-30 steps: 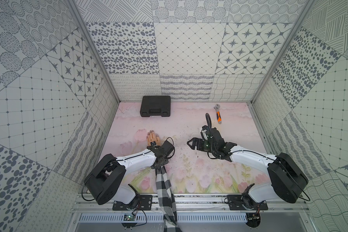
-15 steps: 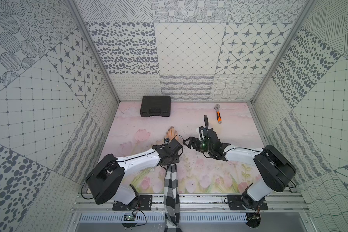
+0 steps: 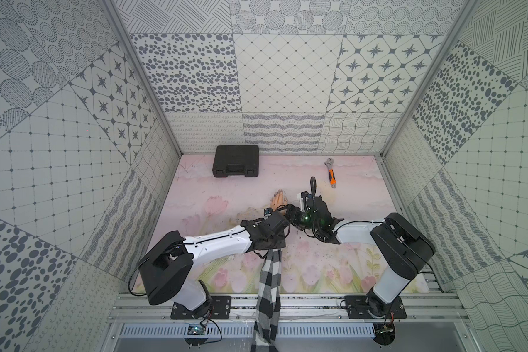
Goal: Take off the watch
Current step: Adjust the hand at the center of the board.
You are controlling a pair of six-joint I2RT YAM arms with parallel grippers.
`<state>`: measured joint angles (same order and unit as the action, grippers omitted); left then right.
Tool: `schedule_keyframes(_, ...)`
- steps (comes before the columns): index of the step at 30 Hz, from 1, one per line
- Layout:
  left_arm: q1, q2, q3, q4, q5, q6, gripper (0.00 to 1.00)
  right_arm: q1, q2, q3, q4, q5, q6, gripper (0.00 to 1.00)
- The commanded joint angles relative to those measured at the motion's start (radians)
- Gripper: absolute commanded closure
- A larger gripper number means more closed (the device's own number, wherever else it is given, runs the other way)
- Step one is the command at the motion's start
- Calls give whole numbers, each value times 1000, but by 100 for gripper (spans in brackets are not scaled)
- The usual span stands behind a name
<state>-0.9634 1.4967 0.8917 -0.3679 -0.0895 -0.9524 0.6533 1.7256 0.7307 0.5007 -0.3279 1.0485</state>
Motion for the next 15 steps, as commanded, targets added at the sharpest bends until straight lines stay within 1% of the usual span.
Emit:
schedule_keyframes(1, -20, 5, 33, 78, -4, 1, 62, -15, 30, -9, 124, -16, 64, 15)
schedule_keyframes(5, -21, 16, 41, 82, -1, 1, 60, -22, 42, -10, 148, -39, 79, 33)
schedule_keyframes(8, -22, 15, 42, 88, 2, -1, 56, -23, 32, -15, 133, -39, 78, 49)
schedule_keyframes(9, -23, 14, 43, 88, 3, 0, 52, -24, 22, -20, 123, -35, 77, 54)
schedule_keyframes(11, -23, 5, 41, 84, 5, -2, 42, -26, -7, -35, 99, -10, 81, 60)
schedule_keyframes(12, -23, -2, 40, 82, 3, -2, 39, -25, -26, -41, 76, 2, 79, 62)
schedule_keyframes(14, -23, -28, 34, 71, -6, -6, 24, -26, -80, -45, -3, 38, 64, 65)
schedule_keyframes(15, -22, -42, 31, 61, -16, -9, 19, -26, -105, -44, -48, 54, 54, 65)
